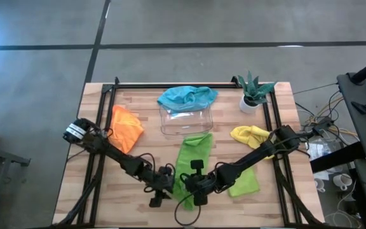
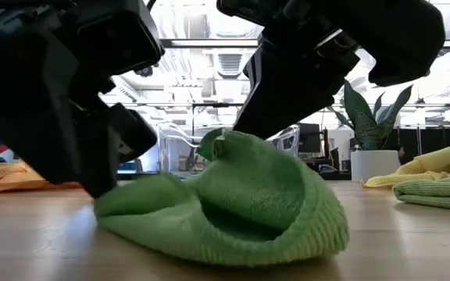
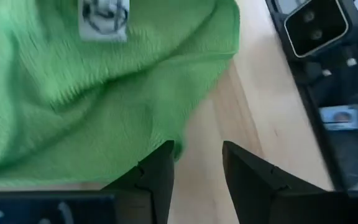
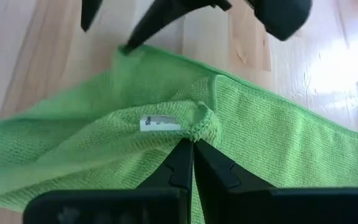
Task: Fold microfiber towels
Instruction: Fold the green microfiber cloth
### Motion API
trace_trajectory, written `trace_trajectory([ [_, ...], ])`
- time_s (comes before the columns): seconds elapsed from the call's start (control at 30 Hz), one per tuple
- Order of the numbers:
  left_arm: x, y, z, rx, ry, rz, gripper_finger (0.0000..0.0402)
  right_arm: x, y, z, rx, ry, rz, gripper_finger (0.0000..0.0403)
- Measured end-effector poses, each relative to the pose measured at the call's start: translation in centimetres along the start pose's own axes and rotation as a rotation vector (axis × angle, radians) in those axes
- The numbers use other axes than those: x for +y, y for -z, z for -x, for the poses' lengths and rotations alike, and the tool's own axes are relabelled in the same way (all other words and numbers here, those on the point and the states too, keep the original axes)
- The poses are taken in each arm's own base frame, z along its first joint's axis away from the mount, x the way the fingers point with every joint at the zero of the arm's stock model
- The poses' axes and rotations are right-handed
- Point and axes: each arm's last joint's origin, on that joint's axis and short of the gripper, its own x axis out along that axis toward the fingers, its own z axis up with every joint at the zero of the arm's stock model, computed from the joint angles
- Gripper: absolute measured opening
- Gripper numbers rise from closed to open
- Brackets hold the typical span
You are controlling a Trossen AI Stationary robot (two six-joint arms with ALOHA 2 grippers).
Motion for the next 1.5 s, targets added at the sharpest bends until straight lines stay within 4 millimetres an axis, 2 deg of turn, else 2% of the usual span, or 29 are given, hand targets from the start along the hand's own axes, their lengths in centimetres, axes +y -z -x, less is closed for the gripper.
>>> trace_trajectory([
  [0.17,-0.4,0.1,0.3,0.054,0.101,0.075,0.0121,0.0,0.0,0.0,0.000,0.000,0.000,0.0009],
  [0.3,-1.0,-0.1,0.7,0.047,0.124,0.069,0.0121,0.0,0.0,0.0,-0.001,0.000,0.000,0.0009],
  [0.6,-1.2,0.3,3.3,0.142,0.031,0.165,0.0121,0.4,-1.2,-0.1,-0.099,-0.085,-0.034,0.0009],
  [0.7,-1.4,-0.1,3.9,0.102,0.007,0.151,0.0121,0.8,-1.4,-1.1,-0.160,-0.102,-0.056,0.0009],
  [0.9,-1.6,-0.5,4.6,0.065,0.001,0.122,0.0121,2.1,-1.3,-4.3,-0.210,-0.128,-0.070,0.0012],
  [1.03,-1.5,-0.5,4.6,0.063,-0.006,0.124,0.0121,2.9,-1.9,-6.0,-0.219,-0.130,-0.058,0.0039],
  [1.13,-1.5,-0.5,4.6,0.062,-0.011,0.124,0.0121,3.8,-2.9,-6.2,-0.245,-0.161,-0.021,0.0072],
  [1.3,-1.5,-0.4,4.6,0.066,-0.014,0.124,0.0121,4.8,-4.2,-5.3,-0.280,-0.224,0.012,0.0128],
  [1.43,-1.4,-0.4,4.4,0.062,-0.029,0.131,0.0121,4.5,-4.3,-4.4,-0.244,-0.224,0.018,0.0158],
  [1.5,-1.3,-0.2,4.1,0.063,-0.053,0.197,0.0121,4.3,-4.3,-3.9,-0.211,-0.204,0.011,0.0167],
])
